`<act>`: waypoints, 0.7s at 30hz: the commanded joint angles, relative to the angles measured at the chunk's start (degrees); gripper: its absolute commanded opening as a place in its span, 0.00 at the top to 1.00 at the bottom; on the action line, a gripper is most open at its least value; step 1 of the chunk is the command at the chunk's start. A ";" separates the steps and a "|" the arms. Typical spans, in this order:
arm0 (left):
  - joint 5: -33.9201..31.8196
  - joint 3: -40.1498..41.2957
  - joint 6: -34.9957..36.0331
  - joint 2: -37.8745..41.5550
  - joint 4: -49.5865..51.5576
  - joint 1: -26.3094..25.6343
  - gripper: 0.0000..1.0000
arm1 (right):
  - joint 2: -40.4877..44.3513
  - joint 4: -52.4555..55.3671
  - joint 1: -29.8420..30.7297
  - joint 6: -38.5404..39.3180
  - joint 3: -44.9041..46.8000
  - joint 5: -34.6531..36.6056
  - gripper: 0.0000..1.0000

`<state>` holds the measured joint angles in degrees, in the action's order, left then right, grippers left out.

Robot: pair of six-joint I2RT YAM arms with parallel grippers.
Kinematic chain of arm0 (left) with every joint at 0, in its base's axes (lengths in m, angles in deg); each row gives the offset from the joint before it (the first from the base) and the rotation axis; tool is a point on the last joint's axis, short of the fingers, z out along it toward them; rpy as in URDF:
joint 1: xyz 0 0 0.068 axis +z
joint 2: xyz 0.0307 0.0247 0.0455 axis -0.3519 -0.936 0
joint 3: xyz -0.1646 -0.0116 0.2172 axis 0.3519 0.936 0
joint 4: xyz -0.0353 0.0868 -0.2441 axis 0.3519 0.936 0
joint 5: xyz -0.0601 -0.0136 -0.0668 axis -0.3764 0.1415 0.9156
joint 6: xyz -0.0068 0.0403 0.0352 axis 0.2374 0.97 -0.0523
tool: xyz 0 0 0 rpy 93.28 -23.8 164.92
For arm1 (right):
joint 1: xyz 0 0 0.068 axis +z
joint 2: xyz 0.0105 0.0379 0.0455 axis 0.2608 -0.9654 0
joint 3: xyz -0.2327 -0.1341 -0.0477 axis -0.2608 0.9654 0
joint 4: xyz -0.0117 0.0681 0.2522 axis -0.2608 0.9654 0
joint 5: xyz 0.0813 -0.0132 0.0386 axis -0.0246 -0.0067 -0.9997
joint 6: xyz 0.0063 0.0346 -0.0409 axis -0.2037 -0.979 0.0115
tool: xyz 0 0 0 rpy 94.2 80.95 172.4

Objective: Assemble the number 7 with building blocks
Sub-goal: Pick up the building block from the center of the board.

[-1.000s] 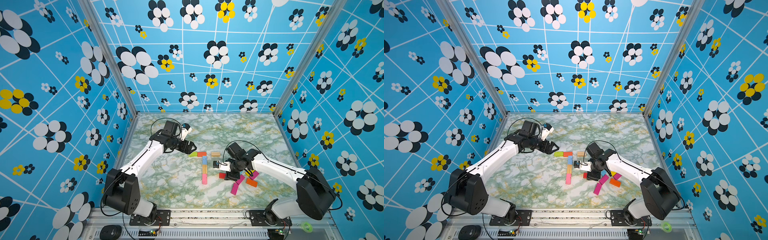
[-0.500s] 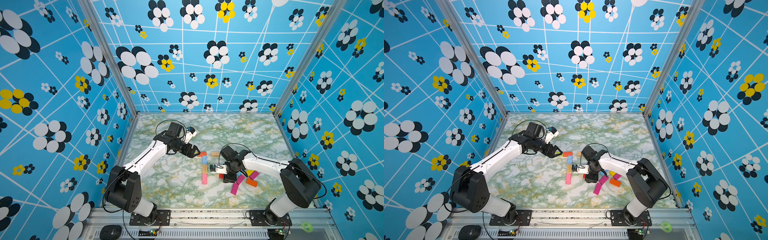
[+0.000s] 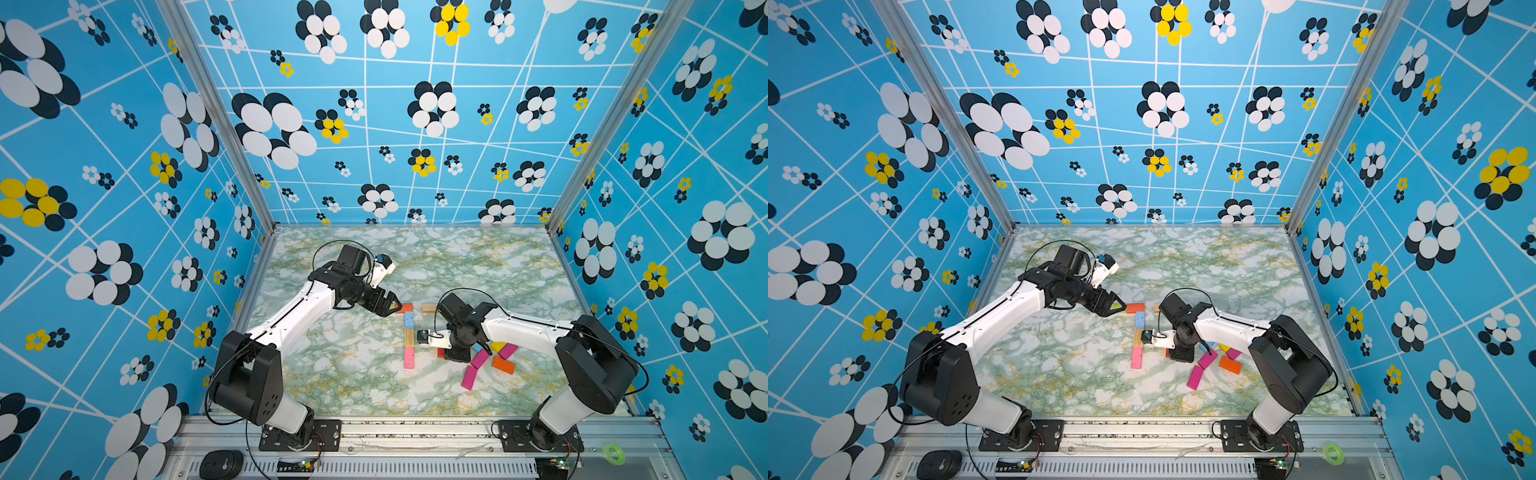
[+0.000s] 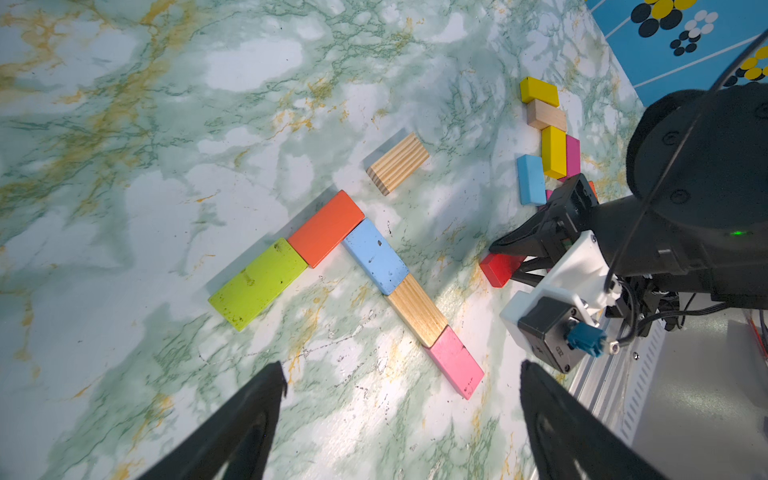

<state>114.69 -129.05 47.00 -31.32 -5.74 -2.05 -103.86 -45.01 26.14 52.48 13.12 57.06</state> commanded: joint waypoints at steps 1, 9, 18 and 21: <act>1.19 -0.45 1.51 0.06 1.02 -0.37 0.08 | 0.98 -0.18 0.40 1.33 1.52 2.02 0.75; 2.56 3.35 5.31 3.28 -3.13 -1.42 0.08 | 7.23 2.07 -7.36 4.88 -3.06 0.88 0.75; 4.51 10.90 13.92 10.19 -10.09 -3.17 0.06 | 3.81 7.38 -17.31 13.93 -15.93 0.54 0.75; 5.03 15.09 19.07 13.86 -13.31 -4.86 0.02 | 1.55 7.47 -19.20 15.64 -18.88 -0.35 0.75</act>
<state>117.59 -116.55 59.57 -20.52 -15.12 -5.50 -99.93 -40.79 8.04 64.65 -3.85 58.08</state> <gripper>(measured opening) 0.974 0.301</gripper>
